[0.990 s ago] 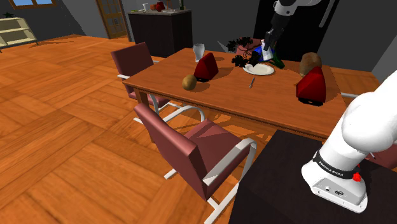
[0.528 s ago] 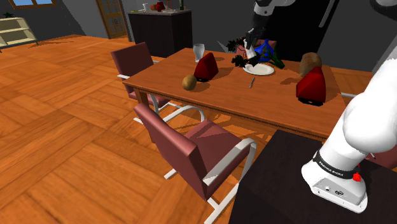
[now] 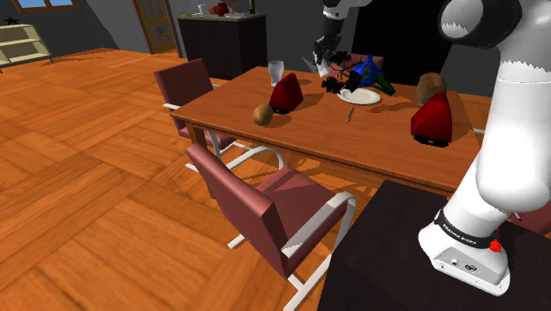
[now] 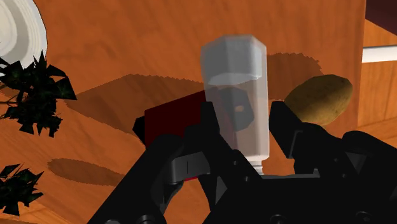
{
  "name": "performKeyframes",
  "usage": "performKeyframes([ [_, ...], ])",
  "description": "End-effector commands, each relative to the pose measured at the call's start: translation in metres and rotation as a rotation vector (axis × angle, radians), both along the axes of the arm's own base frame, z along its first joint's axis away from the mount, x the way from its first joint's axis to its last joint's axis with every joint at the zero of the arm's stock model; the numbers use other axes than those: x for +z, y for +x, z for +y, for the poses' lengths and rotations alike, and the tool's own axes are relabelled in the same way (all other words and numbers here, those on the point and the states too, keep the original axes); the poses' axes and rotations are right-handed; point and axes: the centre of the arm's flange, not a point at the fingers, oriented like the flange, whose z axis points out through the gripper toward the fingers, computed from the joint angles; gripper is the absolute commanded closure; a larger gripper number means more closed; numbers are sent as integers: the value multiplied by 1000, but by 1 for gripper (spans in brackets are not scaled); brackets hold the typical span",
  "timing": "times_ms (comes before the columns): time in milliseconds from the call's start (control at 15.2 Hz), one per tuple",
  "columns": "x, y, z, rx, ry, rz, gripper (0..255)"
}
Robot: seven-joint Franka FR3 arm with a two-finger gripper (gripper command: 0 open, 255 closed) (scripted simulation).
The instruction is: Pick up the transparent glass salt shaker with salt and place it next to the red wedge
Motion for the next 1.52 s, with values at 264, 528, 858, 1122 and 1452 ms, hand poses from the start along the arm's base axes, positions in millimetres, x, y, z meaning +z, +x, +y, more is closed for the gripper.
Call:
performKeyframes([
  [264,-3,74,25,0,0,0,255],
  [528,-8,109,35,0,0,0,255],
  [858,-35,109,35,0,0,0,255],
  [1122,-56,109,35,0,0,0,255],
  [1452,-82,109,35,0,0,0,255],
])
